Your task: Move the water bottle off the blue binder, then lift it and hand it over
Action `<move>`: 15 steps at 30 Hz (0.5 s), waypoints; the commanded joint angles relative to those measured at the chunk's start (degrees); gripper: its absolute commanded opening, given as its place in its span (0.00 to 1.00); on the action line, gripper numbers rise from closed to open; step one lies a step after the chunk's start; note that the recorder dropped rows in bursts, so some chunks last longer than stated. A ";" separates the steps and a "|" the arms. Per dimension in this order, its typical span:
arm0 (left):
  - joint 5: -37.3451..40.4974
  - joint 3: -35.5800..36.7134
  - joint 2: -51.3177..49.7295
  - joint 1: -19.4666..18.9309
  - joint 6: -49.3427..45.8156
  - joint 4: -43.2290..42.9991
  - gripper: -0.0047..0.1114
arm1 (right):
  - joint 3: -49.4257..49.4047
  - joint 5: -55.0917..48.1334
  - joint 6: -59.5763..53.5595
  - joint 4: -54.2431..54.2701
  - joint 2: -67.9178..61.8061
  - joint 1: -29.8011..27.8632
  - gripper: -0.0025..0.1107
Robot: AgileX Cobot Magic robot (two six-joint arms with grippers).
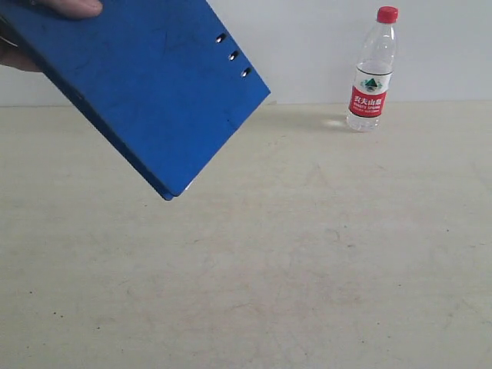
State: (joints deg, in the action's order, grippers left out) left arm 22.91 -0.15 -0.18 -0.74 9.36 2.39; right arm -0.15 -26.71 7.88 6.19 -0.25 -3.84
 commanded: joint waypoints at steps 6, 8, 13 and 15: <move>-0.64 0.15 0.18 -1.02 -0.34 -0.54 0.08 | 0.15 0.40 -0.36 -0.34 0.25 -0.15 0.03; -0.64 0.15 0.18 -1.02 -0.34 -0.54 0.08 | 0.15 0.40 -0.36 -0.34 0.25 -0.15 0.03; -0.52 0.15 0.18 -1.01 -0.34 -0.54 0.08 | 0.15 0.40 -0.36 -0.34 0.25 -0.15 0.03; -0.52 0.15 0.18 -1.01 -0.34 -0.54 0.08 | 0.15 0.40 -0.36 -0.34 0.25 -0.15 0.03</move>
State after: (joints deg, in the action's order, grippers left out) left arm 22.81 -0.15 -0.18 -1.55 9.36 2.10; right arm -0.15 -26.71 7.88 6.19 -0.25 -3.84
